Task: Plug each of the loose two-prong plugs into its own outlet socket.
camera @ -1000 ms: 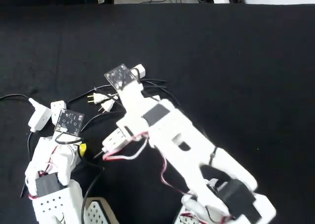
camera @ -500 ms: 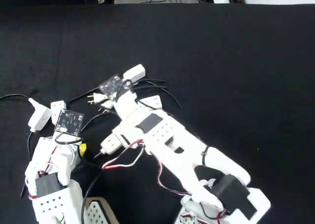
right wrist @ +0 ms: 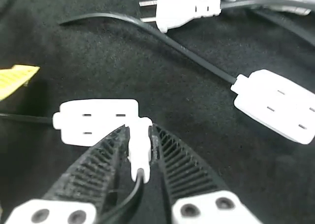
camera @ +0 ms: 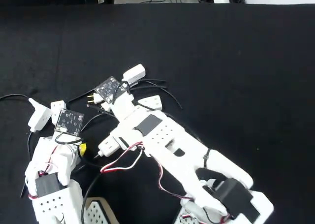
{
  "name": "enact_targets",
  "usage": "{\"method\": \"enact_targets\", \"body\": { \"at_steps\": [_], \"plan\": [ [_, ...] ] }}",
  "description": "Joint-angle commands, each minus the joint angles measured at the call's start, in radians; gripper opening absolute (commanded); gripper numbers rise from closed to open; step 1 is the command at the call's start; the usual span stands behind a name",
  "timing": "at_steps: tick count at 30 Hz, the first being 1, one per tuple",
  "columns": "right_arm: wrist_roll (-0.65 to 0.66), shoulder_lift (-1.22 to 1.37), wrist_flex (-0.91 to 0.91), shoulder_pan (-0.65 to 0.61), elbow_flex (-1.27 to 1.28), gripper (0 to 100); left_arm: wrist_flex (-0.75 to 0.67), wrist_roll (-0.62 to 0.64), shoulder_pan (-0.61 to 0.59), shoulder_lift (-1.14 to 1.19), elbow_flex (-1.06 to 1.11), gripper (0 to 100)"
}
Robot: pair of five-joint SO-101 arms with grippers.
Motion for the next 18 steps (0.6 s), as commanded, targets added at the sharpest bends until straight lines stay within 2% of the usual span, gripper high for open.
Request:
{"method": "enact_targets", "body": {
  "at_steps": [1, 11, 18],
  "plan": [
    [0.0, -0.048, 0.014, -0.031, -0.051, 1.1, -0.009, -0.008, -0.01, 0.002, 0.021, 31],
    [-0.002, -0.044, -0.02, -0.055, -0.039, 1.1, -0.009, -0.008, -0.01, 0.002, 0.021, 31],
    [-0.002, 0.074, -0.031, -0.052, -0.079, 1.1, -0.009, -0.008, -0.01, 0.002, 0.021, 31]
  ]
}}
